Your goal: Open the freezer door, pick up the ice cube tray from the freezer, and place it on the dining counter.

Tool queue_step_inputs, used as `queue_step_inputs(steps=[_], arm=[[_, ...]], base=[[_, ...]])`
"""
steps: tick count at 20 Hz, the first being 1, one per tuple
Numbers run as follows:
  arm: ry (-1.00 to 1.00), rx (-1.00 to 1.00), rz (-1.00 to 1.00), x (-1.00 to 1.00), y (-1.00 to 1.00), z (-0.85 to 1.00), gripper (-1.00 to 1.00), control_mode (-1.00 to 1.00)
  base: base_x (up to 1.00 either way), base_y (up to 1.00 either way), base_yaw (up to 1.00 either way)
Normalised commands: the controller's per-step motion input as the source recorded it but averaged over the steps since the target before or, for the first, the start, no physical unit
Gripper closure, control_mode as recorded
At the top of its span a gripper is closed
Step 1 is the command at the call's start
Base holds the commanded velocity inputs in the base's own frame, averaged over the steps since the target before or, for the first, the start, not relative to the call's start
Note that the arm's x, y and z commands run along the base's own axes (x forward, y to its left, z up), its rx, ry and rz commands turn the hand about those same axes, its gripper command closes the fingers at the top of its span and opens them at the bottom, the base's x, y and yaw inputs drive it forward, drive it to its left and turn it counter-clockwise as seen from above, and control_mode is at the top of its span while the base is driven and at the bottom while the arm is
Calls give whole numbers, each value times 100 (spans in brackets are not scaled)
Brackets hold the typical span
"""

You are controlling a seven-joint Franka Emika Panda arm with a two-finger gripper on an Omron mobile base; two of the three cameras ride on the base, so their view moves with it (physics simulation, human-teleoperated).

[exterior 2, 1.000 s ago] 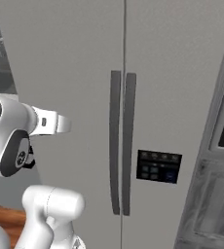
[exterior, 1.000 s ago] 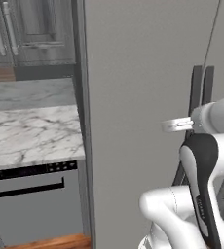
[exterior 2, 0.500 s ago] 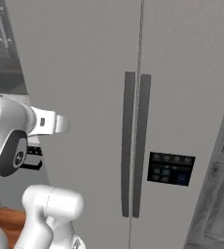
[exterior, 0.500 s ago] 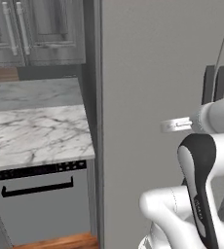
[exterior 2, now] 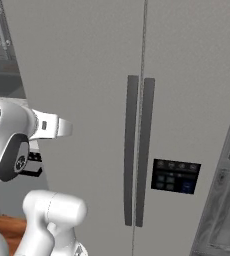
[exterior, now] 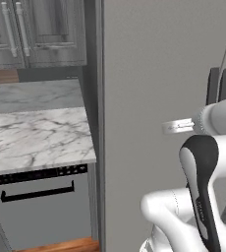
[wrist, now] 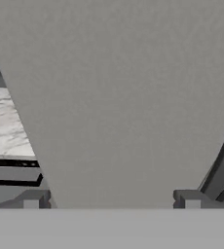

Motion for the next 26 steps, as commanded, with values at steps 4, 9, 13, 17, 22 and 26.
queue_step_inputs(steps=[4,9,13,17,22,26], arm=[[-3,0,0,-3,-26,0,-100,-100],[-14,0,0,-27,-96,0,-100,-100],[-18,0,0,-4,-97,0,-100,-100],[-20,0,1,0,-77,0,-100,-100],[-20,0,2,2,-63,0,-100,-100],[-18,0,2,19,-40,0,-100,-100]], base=[[11,-1,0],[0,0,0],[0,0,0],[0,0,0],[0,0,0],[0,0,0]])
